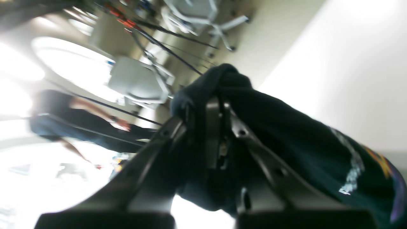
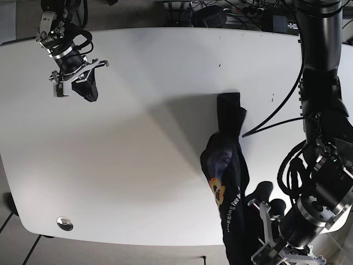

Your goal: Fold the T-shirt properly

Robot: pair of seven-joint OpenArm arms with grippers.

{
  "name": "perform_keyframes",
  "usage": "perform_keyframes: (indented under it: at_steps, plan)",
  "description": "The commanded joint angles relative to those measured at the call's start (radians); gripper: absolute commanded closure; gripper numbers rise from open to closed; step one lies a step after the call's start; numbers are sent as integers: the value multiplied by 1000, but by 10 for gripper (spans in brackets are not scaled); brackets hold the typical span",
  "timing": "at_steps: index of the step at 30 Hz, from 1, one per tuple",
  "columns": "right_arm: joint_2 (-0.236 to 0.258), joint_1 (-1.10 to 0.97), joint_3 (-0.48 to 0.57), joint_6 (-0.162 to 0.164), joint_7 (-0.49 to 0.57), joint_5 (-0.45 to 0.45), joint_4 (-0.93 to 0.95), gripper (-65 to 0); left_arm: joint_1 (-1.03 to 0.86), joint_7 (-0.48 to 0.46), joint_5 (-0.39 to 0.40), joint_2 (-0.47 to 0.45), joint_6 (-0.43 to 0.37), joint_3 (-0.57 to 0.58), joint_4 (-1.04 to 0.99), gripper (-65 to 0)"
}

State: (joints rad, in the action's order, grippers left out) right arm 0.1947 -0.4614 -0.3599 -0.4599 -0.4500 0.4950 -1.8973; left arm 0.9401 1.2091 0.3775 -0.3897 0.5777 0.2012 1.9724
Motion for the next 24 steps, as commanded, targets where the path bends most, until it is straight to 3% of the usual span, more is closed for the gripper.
perform_keyframes:
  at_steps: [1, 4, 7, 9, 12, 13, 17, 21, 24]
  plan:
    - [9, 0, -6, -4, 23, 15, -20, -27, 79, -15, -12, -8, 0, -12, 5, 0]
    - [9, 2, 2, -9, 23, 15, -18, -27, 159, -16, -13, -12, 3, -12, -23, 0]
    - [7, 14, 40, -9, 23, 15, -20, -27, 253, -16, -15, -7, 61, -6, -71, 0]
    - [7, 37, 80, -9, 23, 9, -20, -32, 310, -16, -21, 47, 83, -4, -137, 0]
    - [5, 57, 126, -9, 23, 9, -18, -174, 369, -15, -19, 68, 83, 25, -201, 0]
    - [4, 71, 132, -9, 23, 14, -18, -249, 369, -15, -16, 68, 83, 59, -219, 0]
    - [2, 85, 134, -9, 21, 15, -15, -387, 362, -12, -19, 70, 83, 129, -187, 0]
    - [9, 122, 209, -10, 21, 17, -12, -463, 337, -12, -19, 64, 83, 139, -186, 0]
    - [7, 181, 298, -9, 21, 11, 25, -482, 339, -12, -18, 65, 83, 143, -186, 0]
